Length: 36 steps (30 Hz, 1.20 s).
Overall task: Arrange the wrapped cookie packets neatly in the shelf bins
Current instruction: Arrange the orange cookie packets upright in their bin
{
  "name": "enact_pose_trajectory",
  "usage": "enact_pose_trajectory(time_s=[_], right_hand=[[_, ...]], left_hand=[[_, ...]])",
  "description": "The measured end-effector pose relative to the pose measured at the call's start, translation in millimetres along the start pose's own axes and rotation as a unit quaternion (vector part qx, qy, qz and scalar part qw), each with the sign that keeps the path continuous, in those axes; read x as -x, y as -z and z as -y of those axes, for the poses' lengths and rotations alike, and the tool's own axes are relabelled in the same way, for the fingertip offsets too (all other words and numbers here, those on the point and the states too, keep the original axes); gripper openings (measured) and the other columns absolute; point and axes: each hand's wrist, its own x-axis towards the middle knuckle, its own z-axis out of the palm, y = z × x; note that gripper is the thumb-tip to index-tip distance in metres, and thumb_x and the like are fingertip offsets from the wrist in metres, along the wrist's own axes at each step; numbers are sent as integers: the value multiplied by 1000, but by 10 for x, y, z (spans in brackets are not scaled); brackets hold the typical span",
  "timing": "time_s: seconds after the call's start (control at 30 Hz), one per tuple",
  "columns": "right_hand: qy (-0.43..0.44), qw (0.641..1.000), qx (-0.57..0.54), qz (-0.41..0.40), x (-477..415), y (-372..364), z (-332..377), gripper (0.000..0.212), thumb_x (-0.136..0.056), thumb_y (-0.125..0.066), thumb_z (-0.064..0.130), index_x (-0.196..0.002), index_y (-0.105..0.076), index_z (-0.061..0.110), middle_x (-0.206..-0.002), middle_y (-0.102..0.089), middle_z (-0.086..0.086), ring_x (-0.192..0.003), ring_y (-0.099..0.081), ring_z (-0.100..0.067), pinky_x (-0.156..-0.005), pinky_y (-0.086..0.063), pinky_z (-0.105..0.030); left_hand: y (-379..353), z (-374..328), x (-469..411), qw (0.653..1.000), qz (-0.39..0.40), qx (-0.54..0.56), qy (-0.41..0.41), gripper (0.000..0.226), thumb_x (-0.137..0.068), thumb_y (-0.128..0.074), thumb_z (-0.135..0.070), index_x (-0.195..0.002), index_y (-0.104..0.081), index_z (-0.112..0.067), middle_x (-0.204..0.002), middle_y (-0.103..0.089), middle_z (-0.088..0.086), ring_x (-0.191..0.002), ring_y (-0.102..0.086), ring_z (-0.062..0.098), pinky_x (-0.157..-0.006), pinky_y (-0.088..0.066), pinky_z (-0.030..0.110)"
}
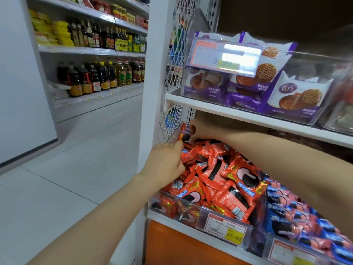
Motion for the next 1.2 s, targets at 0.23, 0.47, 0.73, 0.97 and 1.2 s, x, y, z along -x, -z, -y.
enact_pose_trajectory(time_s=[0.23,0.47,0.73,0.97,1.2], right_hand=[[112,993,-32,32,292,236,-26,22,-86,-66,25,-104,-66,13,-93,-61,3,-83,-56,-12,-74,-44,-26],[136,968,102,185,579,158,-125,43,-94,-44,50,-108,-67,17,-113,-65,-5,-103,-60,-23,-95,-45,-43],[127,969,86,193,655,205,-156,43,-96,-43,46,-107,-67,12,-112,-64,-6,-104,-59,-22,-97,-44,-41],[100,980,-154,71,775,237,14,25,-94,-56,19,-116,-65,11,-118,-65,-7,-109,-59,-19,-96,-43,-32],[85,948,-259,162,1108,416,406,36,-90,-56,38,-111,-66,11,-99,-70,-4,-96,-64,-14,-89,-46,-25]], left_hand=[[66,31,178,999,40,30,-14,33,-90,-43,-23,-122,-44,-15,-113,-58,4,-100,-55,25,-81,-43,31],[80,30,215,994,83,69,-6,39,-90,-48,-21,-129,-43,-21,-118,-58,4,-105,-55,22,-83,-45,31],[54,76,211,987,80,132,41,36,-86,-55,-16,-121,-48,-15,-114,-62,8,-94,-59,23,-79,-47,32],[116,96,224,994,-27,106,7,30,-84,-57,-19,-114,-53,-21,-108,-62,-3,-100,-53,19,-76,-39,29],[258,87,333,982,-115,148,1,27,-82,-61,-20,-107,-58,-28,-106,-62,-15,-89,-60,11,-67,-46,28]])
